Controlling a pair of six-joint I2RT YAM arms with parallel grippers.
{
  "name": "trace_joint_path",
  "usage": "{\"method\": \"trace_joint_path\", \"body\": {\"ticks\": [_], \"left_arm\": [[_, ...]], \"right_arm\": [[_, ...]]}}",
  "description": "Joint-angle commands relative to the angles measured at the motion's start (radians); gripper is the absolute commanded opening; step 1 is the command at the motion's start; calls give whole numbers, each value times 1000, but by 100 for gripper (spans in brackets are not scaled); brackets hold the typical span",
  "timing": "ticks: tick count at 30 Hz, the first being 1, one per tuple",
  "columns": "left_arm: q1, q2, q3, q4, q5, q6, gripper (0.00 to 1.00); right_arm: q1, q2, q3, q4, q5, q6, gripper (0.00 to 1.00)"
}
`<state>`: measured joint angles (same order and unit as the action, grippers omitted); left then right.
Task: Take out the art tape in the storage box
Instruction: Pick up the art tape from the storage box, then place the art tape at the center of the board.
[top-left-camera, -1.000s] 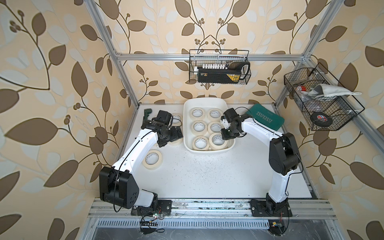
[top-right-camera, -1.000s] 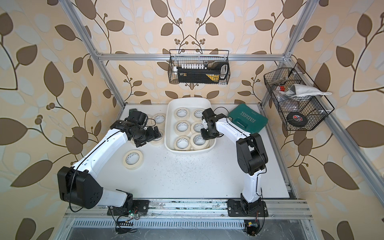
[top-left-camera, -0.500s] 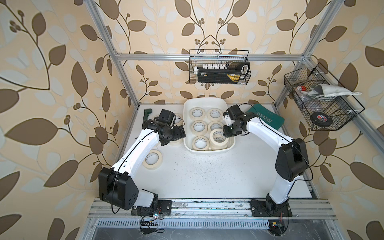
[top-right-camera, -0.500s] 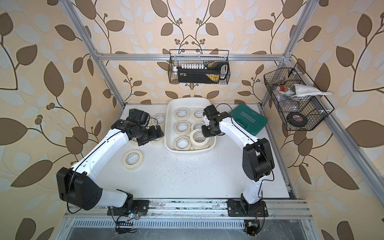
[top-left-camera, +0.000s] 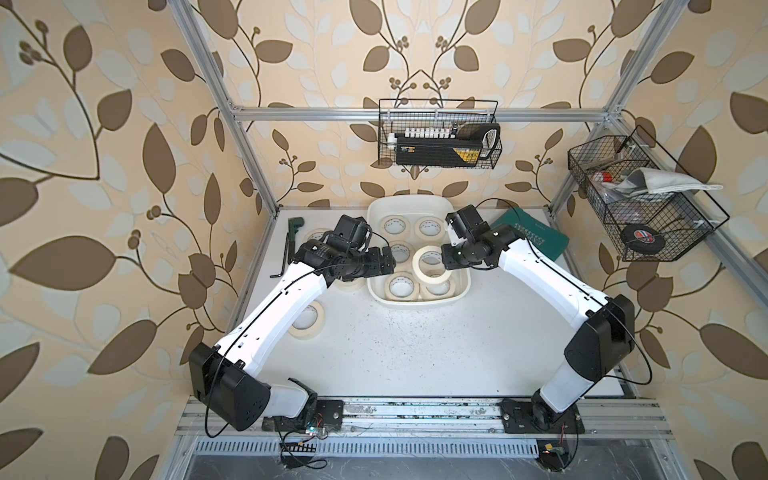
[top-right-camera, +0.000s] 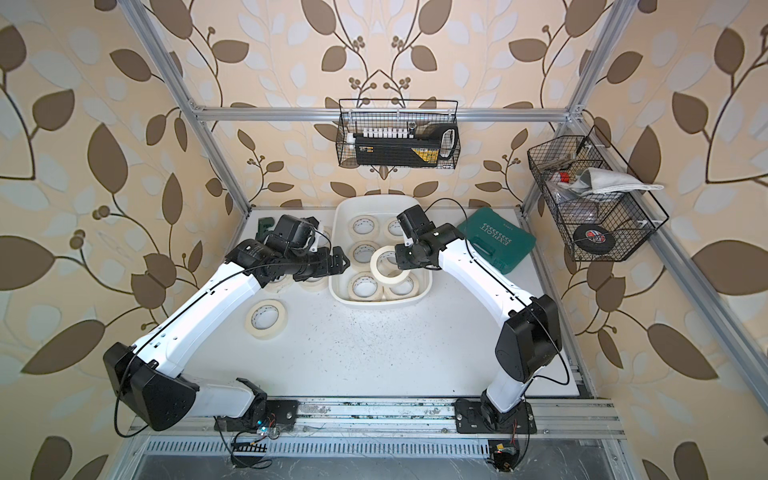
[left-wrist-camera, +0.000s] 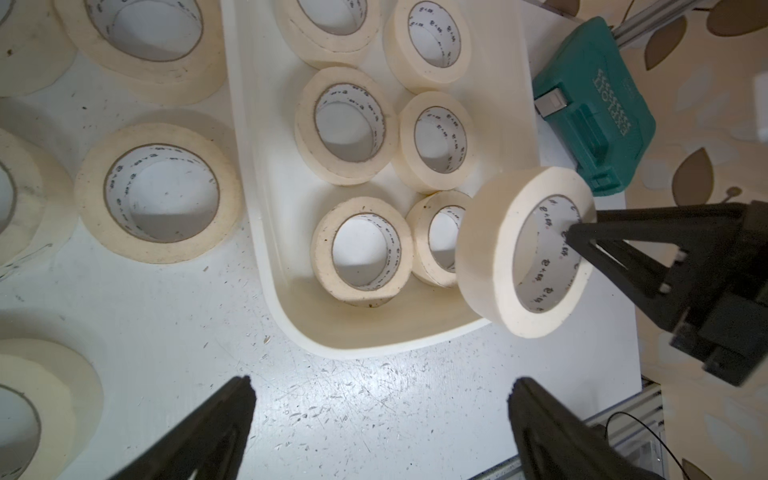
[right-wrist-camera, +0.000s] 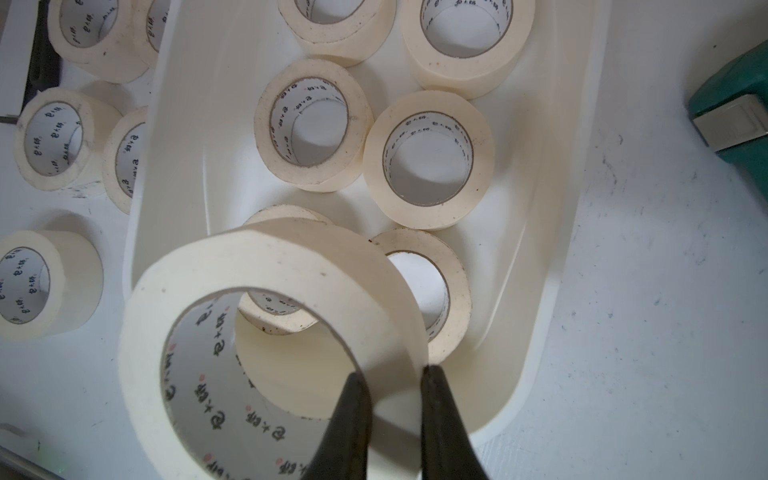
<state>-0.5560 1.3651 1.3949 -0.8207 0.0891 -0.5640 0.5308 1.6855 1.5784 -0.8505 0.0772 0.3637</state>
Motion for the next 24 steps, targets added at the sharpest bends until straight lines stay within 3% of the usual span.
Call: {"method": "trace_joint_path", "body": {"ticks": [1,11,19,24], "left_arm": [[-39,-4,61,13,6,33,99],[-154,152,166,-10,-85,36,99],[-159,334,307,-99,-132,33,99],[-166,403,375,-137,-161,32,94]], "right_arm": [[13,-25,38,22,59,44,0],[49,-20,52,16,79,57,0],[63,-4,71,4,73,57,0],[67,-8,68,2,82,57,0]]}}
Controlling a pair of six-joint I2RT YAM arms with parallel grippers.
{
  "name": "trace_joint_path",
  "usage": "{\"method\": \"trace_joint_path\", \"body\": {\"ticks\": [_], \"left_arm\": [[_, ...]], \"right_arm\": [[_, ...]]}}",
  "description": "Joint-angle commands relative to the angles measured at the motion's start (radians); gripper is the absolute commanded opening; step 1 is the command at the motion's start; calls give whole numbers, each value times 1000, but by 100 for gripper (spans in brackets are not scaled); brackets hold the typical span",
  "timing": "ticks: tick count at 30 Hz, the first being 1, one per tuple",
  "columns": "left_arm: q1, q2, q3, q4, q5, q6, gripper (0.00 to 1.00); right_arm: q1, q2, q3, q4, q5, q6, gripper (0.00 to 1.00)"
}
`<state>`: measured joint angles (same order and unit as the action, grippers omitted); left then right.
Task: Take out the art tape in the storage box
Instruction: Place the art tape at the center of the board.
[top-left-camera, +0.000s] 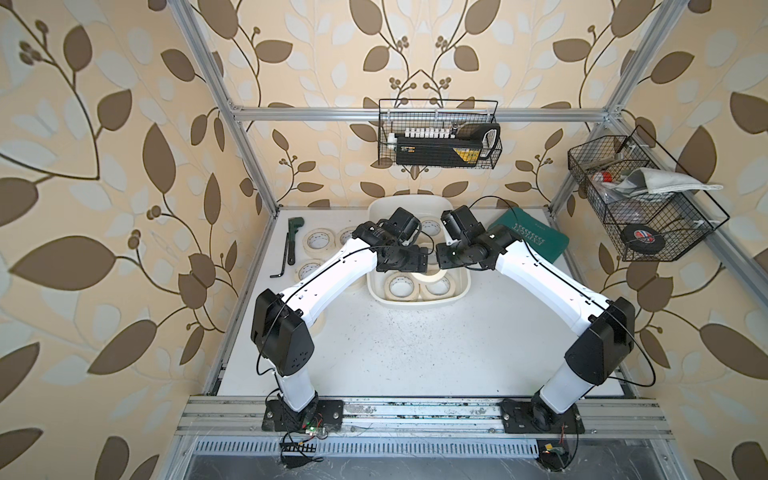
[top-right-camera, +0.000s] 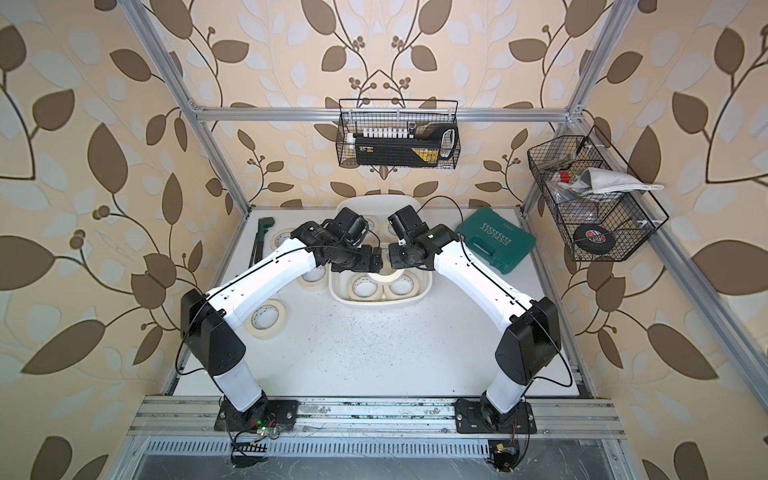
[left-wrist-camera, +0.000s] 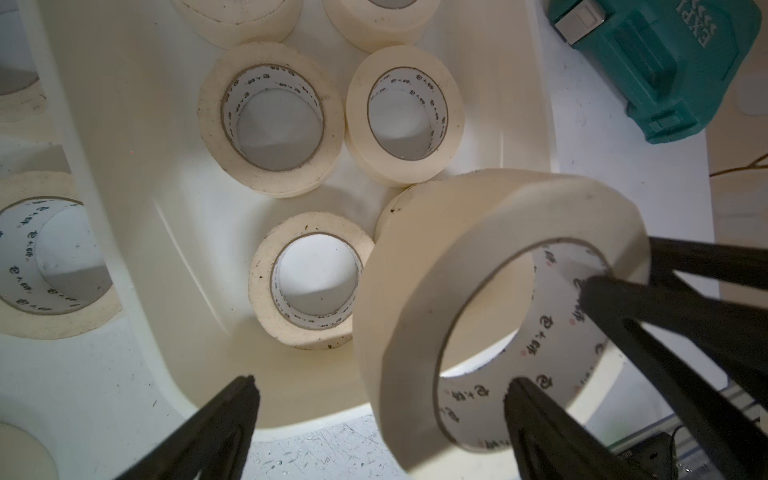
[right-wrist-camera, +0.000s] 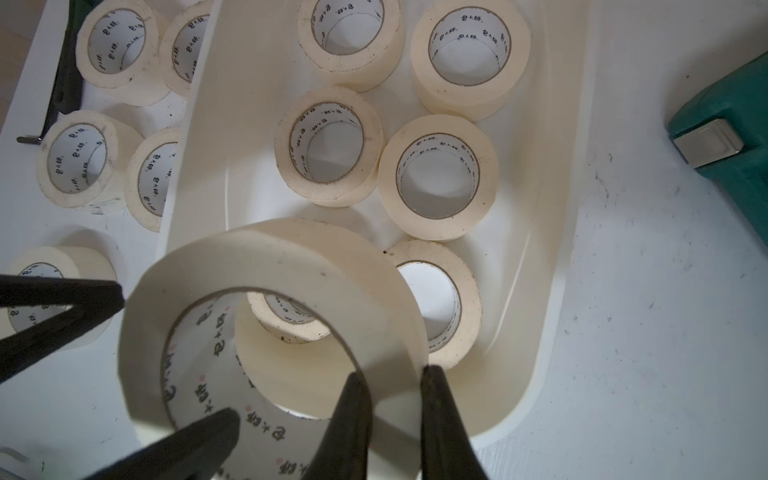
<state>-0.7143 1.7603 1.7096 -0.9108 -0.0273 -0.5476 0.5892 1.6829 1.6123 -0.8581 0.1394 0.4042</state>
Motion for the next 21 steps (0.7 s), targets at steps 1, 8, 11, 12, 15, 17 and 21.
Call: {"method": "trace_joint_path", "body": {"ticks": [1,8,11,12,15,17,21], "left_arm": [[-10,18,72,-55,-51,16,92],[-19,55,107,-77,-81,17,79],[-20,70,114,-79,-79,18,72],[-20,76,117,-81,-77,17,69],[-24,87,125,-83,-76,18,58],[-25,89,128,-78,-70,23,42],[-27,92,135,-75,-66,23,35]], "right_arm": [[9,-4,34,10,21,15,0],[8,9,34,8,17,8,0],[9,12,35,4,18,8,0],[8,12,35,4,17,8,0],[8,12,35,4,18,7,0],[9,11,34,4,21,5,0],[9,9,34,2,21,3,0]]}}
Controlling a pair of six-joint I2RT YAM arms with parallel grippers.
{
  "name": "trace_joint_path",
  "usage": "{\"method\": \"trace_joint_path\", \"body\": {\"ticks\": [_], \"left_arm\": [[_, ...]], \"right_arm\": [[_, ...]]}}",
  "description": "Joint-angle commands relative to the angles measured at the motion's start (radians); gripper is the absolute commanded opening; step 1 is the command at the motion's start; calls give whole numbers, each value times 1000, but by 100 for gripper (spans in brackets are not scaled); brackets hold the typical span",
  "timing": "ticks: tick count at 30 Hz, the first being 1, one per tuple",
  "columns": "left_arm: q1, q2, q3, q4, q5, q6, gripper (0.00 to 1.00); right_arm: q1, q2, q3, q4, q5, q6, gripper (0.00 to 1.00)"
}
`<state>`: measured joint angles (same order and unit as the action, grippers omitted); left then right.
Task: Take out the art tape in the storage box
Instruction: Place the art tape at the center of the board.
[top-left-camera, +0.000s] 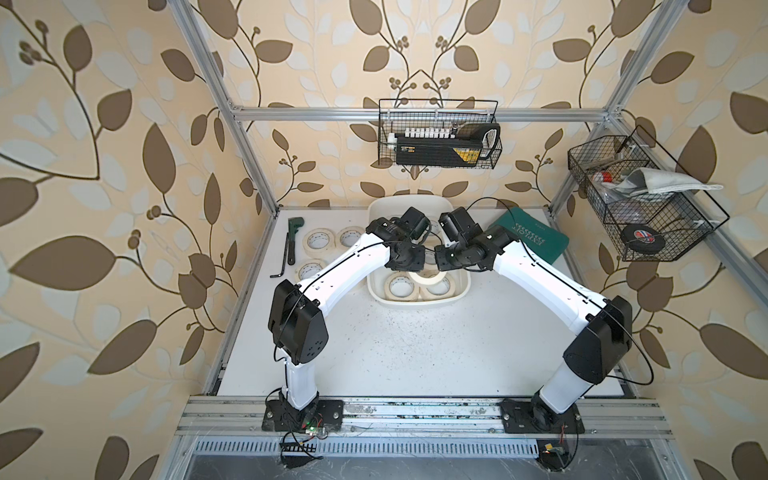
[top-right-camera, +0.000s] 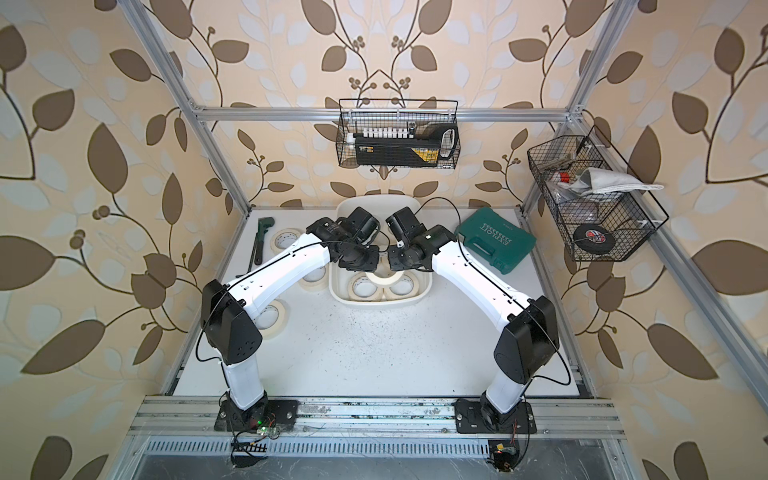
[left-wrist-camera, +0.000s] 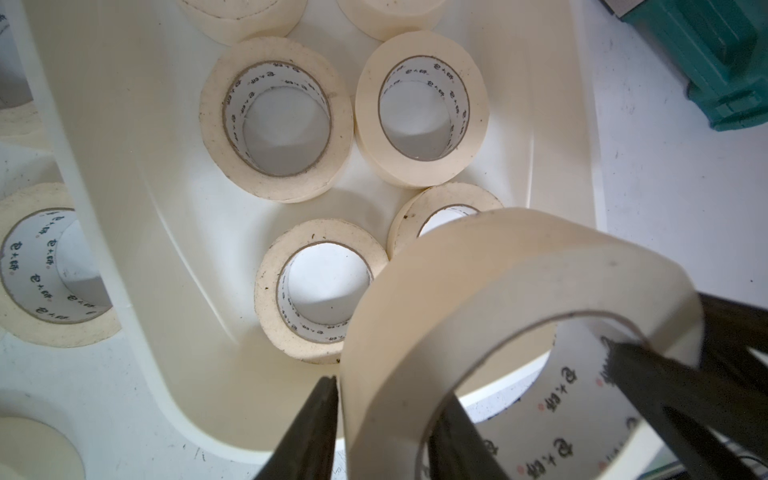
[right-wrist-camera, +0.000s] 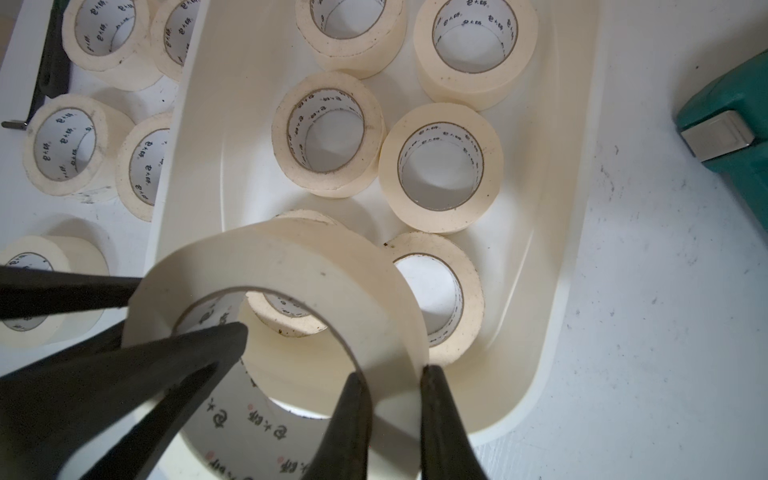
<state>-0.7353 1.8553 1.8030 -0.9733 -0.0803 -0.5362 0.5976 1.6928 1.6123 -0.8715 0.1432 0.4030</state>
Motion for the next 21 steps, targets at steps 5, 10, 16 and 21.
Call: {"method": "trace_joint_path", "body": {"ticks": [5,10,16,21], "left_arm": [[-7,-7,43,-16,-16,13,27],[-6,-14,44,-28,-34,7,22],[-6,-32,52,-66,-43,-17,17],[-6,-58,48,-98,-24,-21,14]], "right_arm": [[-1,-4,34,13,22,3,8],[-1,-29,23,32,-28,-16,39],[0,-86,-7,75,-79,-39,49],[0,-130,-8,90,-94,-47,53]]}}
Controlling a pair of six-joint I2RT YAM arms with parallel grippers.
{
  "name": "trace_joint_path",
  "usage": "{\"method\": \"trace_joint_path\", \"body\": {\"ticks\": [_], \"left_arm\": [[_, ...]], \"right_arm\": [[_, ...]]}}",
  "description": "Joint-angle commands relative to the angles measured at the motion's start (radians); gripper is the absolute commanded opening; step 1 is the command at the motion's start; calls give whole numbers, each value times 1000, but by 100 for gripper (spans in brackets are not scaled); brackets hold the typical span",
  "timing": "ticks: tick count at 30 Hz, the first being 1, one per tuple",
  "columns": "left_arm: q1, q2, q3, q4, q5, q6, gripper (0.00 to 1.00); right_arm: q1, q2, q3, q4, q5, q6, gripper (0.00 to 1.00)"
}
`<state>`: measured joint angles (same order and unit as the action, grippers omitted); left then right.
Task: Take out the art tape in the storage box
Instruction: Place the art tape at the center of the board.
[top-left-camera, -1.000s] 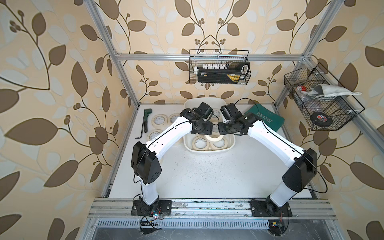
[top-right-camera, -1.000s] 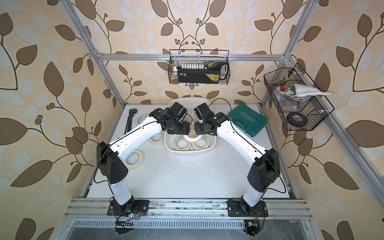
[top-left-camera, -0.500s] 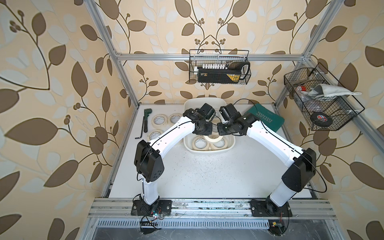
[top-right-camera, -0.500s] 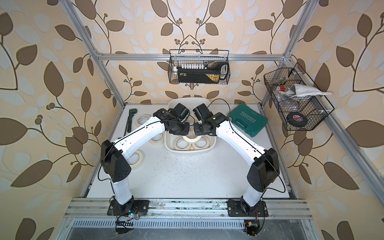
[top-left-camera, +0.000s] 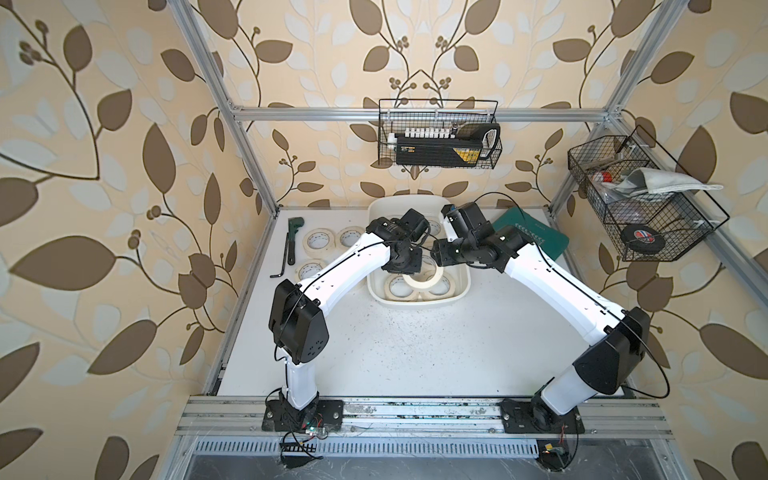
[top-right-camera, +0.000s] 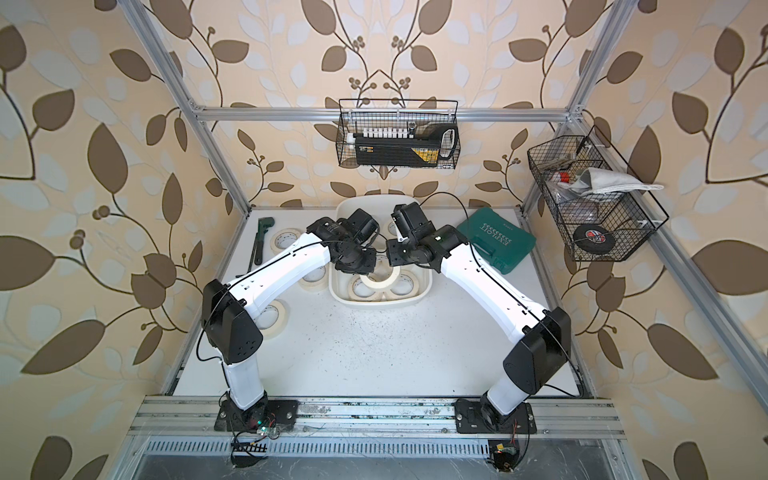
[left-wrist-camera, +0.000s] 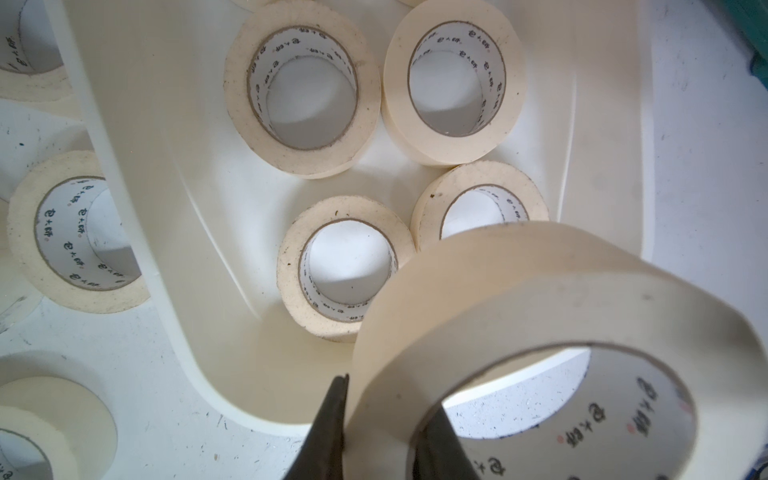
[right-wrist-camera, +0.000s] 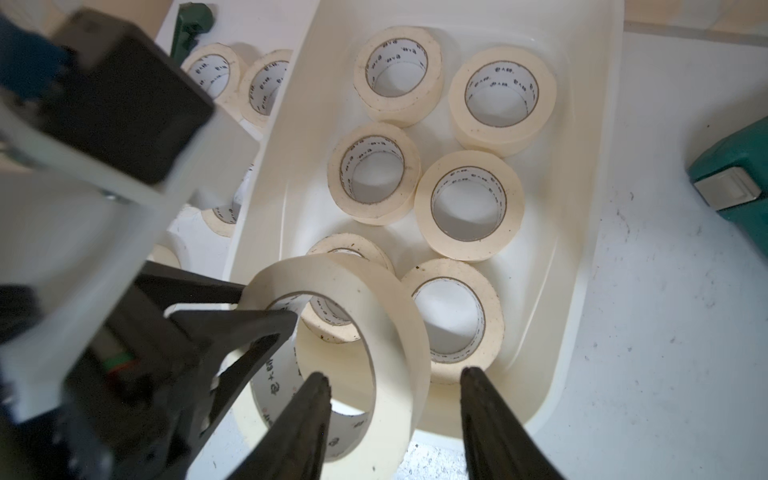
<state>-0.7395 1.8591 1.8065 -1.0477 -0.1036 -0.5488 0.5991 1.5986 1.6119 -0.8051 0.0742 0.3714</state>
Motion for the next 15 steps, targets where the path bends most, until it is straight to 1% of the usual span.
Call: {"method": "trace_joint_path", "body": {"ticks": [1,8,11,15], "left_arm": [[-2,-69,42,-34,-2,-8,13],[1,-154,-13,-104,-39,-13,4],[14,-203,-69,-127,-61,-13,0],[42,-286,-182,-132,-79,-28,0]], "right_arm": [[-3,-46,-7,26,-25,-18,53],[-5,-96,-25,48,-11,-18,56],[-10,-97,-33,47,-11,-10,56],[-23,-84,-37,49,-25,0,57]]}}
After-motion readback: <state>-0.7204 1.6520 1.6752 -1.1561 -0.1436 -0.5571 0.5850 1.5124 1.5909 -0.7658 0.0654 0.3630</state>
